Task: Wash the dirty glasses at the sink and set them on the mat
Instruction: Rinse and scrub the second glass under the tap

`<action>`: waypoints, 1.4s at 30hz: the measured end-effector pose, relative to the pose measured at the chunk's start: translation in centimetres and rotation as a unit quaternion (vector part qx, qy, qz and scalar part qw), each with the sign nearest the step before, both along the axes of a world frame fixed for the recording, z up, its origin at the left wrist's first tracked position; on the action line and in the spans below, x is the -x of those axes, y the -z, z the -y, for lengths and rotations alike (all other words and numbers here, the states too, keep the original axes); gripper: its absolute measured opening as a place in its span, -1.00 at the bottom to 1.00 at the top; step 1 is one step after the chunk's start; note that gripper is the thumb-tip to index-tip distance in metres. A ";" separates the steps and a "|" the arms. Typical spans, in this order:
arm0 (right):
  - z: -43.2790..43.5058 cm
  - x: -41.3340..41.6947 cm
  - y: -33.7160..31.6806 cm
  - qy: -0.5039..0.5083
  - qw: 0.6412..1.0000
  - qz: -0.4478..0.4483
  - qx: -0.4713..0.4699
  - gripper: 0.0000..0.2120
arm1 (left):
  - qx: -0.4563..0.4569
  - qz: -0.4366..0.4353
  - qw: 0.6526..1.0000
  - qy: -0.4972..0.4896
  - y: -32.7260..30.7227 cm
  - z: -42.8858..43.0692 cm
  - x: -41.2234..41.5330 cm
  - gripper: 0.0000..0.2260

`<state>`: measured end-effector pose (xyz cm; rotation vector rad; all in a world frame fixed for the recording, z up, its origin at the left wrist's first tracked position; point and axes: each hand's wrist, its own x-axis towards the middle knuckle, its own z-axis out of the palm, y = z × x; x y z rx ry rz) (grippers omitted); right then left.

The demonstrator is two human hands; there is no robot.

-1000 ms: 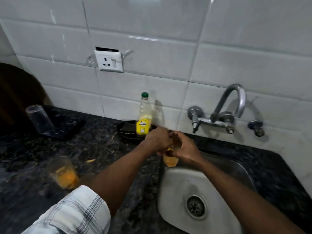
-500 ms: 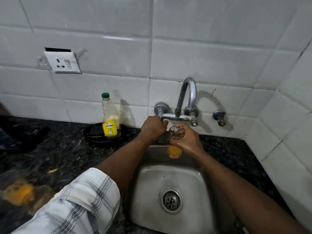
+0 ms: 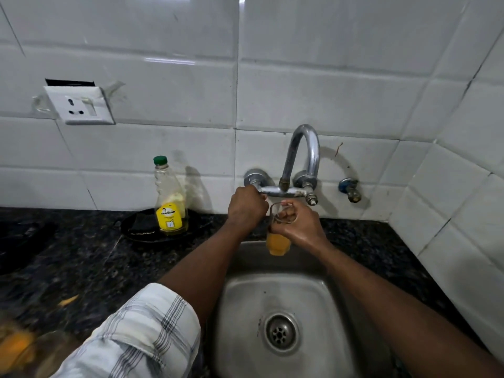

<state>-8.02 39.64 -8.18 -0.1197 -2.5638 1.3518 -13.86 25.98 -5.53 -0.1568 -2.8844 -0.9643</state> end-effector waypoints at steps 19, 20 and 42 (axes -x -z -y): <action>-0.7 -1.8 -0.7 0.049 0.999 -0.005 -0.004 -0.45 | -0.229 0.196 0.953 -0.033 4.0 0.2 -1.0 -0.34; -0.9 -1.9 -0.6 0.049 0.999 -0.003 0.004 -0.42 | -0.252 0.225 0.941 -0.028 4.3 0.0 -1.4 -0.38; -3.9 -0.7 -4.7 -0.168 0.955 0.245 0.008 -0.60 | -0.584 0.267 0.766 0.027 7.2 -2.7 -3.9 -0.66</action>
